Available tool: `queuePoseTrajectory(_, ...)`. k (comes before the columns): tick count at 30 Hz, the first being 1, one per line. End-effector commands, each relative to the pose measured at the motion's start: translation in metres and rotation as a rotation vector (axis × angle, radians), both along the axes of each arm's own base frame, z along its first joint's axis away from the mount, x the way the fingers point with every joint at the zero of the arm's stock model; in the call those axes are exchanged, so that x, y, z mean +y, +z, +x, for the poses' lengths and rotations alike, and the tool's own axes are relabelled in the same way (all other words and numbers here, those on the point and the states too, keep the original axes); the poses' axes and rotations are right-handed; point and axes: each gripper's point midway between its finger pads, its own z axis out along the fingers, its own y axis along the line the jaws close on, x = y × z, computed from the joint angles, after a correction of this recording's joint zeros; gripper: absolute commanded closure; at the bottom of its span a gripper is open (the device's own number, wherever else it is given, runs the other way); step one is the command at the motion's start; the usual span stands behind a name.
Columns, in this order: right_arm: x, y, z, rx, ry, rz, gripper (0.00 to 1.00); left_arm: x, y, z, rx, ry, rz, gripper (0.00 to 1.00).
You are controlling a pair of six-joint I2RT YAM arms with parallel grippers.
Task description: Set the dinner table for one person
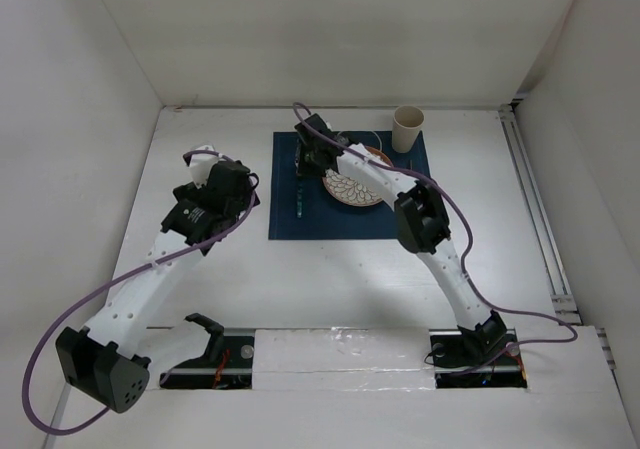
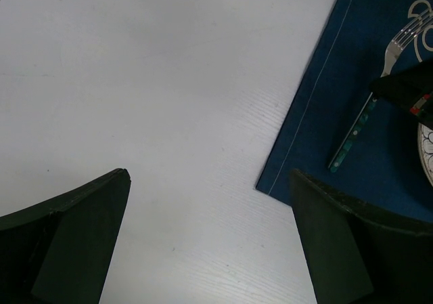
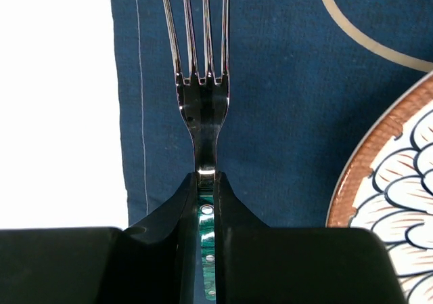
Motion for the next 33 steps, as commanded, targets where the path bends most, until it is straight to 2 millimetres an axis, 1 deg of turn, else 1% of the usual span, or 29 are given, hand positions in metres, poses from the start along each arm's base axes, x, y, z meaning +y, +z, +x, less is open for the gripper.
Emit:
queuePoseTrajectory(1, 0.012, 0.014, 0.004, -0.023, 0.007, 0.034, 0.95, 0.001, 0.016, 0.001, -0.049, -0.002, -0.014, 0.0)
queuePoseTrajectory(2, 0.01, 0.006, 0.002, -0.008, 0.007, 0.021, 0.95, 0.002, 0.015, -0.001, -0.051, -0.002, -0.015, 0.0)
queuePoseTrajectory(4, 0.01, 0.009, 0.004, -0.023, 0.008, 0.017, 0.94, 0.002, 0.015, -0.001, -0.051, -0.002, -0.015, 0.0)
queuePoseTrajectory(5, 0.009, 0.003, 0.004, -0.016, 0.008, 0.011, 0.94, 0.001, 0.014, -0.001, -0.048, -0.009, -0.02, 0.0)
queuePoseTrajectory(6, 0.008, 0.002, 0.002, -0.009, 0.008, 0.005, 0.94, 0.001, 0.014, -0.001, -0.048, -0.009, -0.02, 0.0)
queuePoseTrajectory(7, 0.009, 0.006, 0.004, -0.017, 0.008, 0.012, 0.94, 0.0, 0.015, 0.001, -0.056, -0.009, -0.024, 0.0)
queuePoseTrajectory(8, 0.007, 0.0, 0.005, -0.017, 0.008, -0.006, 0.94, 0.0, 0.015, 0.001, -0.056, -0.009, -0.024, 0.0)
queuePoseTrajectory(11, 0.003, -0.003, 0.003, -0.012, 0.009, -0.03, 0.94, 0.0, 0.015, 0.001, -0.056, -0.009, -0.024, 0.0)
queuePoseTrajectory(12, 0.006, -0.009, 0.0, -0.011, 0.012, -0.042, 0.94, 0.0, 0.015, 0.001, -0.056, -0.009, -0.024, 0.0)
queuePoseTrajectory(14, 0.005, -0.009, 0.0, -0.014, 0.019, -0.047, 0.93, 0.0, 0.015, 0.001, -0.056, -0.009, -0.024, 0.0)
queuePoseTrajectory(15, 0.005, -0.015, 0.0, -0.007, 0.019, -0.053, 0.93, 0.0, 0.015, 0.001, -0.056, -0.009, -0.024, 0.0)
queuePoseTrajectory(19, 0.005, -0.015, 0.0, -0.01, 0.026, -0.058, 0.92, 0.0, 0.015, 0.001, -0.056, -0.009, -0.024, 0.0)
queuePoseTrajectory(21, 0.01, -0.015, -0.005, -0.004, 0.043, -0.051, 0.89, 0.0, 0.015, 0.001, -0.056, -0.009, -0.024, 0.0)
queuePoseTrajectory(22, 0.011, -0.02, -0.007, 0.008, 0.05, -0.05, 0.89, 0.0, 0.015, 0.001, -0.056, -0.009, -0.024, 0.0)
queuePoseTrajectory(23, 0.013, -0.015, -0.005, -0.005, 0.057, -0.046, 0.88, 0.0, 0.015, 0.001, -0.056, -0.009, -0.024, 0.0)
queuePoseTrajectory(24, 0.014, -0.015, -0.003, -0.009, 0.057, -0.043, 0.88, 0.0, 0.015, 0.001, -0.056, -0.009, -0.024, 0.0)
queuePoseTrajectory(26, 0.014, -0.015, -0.003, -0.009, 0.057, -0.043, 0.81, 0.0, 0.015, 0.001, -0.056, -0.009, -0.024, 0.0)
queuePoseTrajectory(27, 0.014, -0.015, -0.003, -0.009, 0.057, -0.043, 0.74, 0.0, 0.015, 0.001, -0.056, -0.009, -0.024, 0.0)
queuePoseTrajectory(29, 0.016, -0.015, -0.005, -0.004, 0.064, -0.037, 0.68, 0.0, 0.015, 0.001, -0.056, -0.009, -0.024, 0.0)
queuePoseTrajectory(30, 0.017, -0.007, -0.002, -0.024, 0.071, -0.028, 0.63, 0.0, 0.015, 0.001, -0.056, -0.009, -0.024, 0.0)
queuePoseTrajectory(32, 0.018, 0.007, -0.002, -0.042, 0.07, -0.014, 0.62, 0.0, 0.015, 0.001, -0.056, -0.009, -0.024, 0.0)
queuePoseTrajectory(33, 0.021, 0.024, -0.003, -0.068, 0.072, -0.002, 0.53, 0.0, 0.015, 0.001, -0.056, -0.009, -0.024, 0.0)
